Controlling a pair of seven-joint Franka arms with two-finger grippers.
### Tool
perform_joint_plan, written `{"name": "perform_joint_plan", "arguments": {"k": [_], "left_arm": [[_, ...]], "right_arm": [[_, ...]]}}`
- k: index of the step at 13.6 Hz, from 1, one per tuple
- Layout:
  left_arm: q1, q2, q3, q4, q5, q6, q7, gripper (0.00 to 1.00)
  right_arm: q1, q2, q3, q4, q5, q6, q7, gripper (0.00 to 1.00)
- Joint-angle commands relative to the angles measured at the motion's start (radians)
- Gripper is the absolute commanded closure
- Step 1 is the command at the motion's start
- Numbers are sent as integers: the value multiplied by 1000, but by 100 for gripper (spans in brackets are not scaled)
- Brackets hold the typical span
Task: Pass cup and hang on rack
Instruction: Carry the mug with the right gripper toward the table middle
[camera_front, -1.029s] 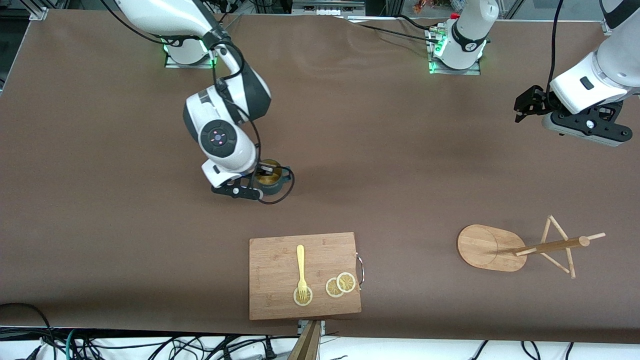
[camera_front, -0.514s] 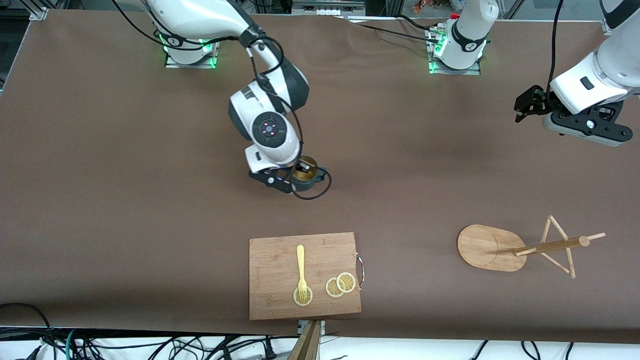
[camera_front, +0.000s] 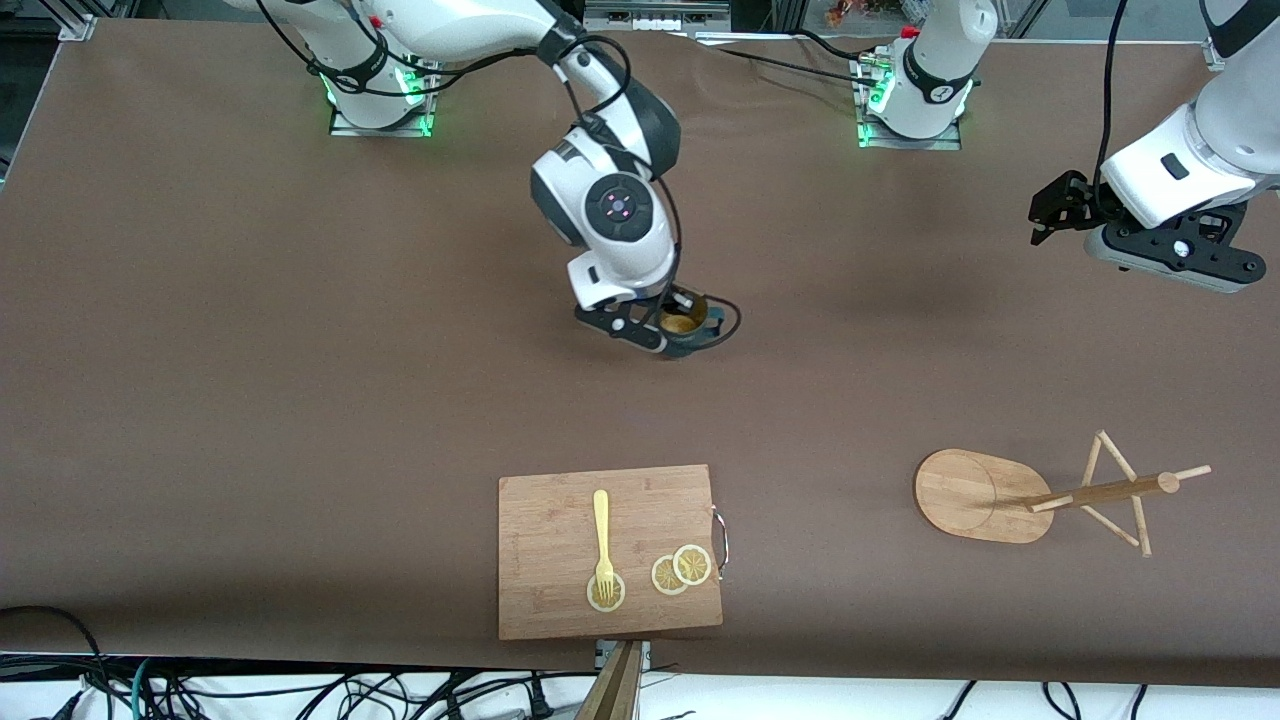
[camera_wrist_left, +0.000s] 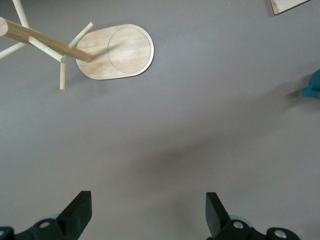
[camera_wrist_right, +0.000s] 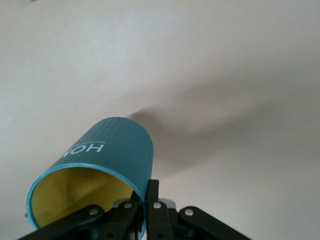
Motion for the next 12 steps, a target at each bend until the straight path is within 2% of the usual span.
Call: {"name": "perform_joint_plan", "arguments": {"k": [1, 4, 8, 12], "left_arm": [[5, 0, -5, 15, 20, -18, 3, 0], [7, 0, -5, 15, 20, -18, 1, 0], [7, 3, -5, 14, 19, -52, 4, 0], [7, 12, -5, 15, 13, -55, 9, 0]], "right_arm": [[44, 35, -8, 31, 28, 21, 12, 100], [55, 49, -8, 33, 111, 23, 12, 100], [57, 78, 24, 33, 113, 79, 9, 100], [67, 109, 24, 33, 101, 92, 3, 99]]}}
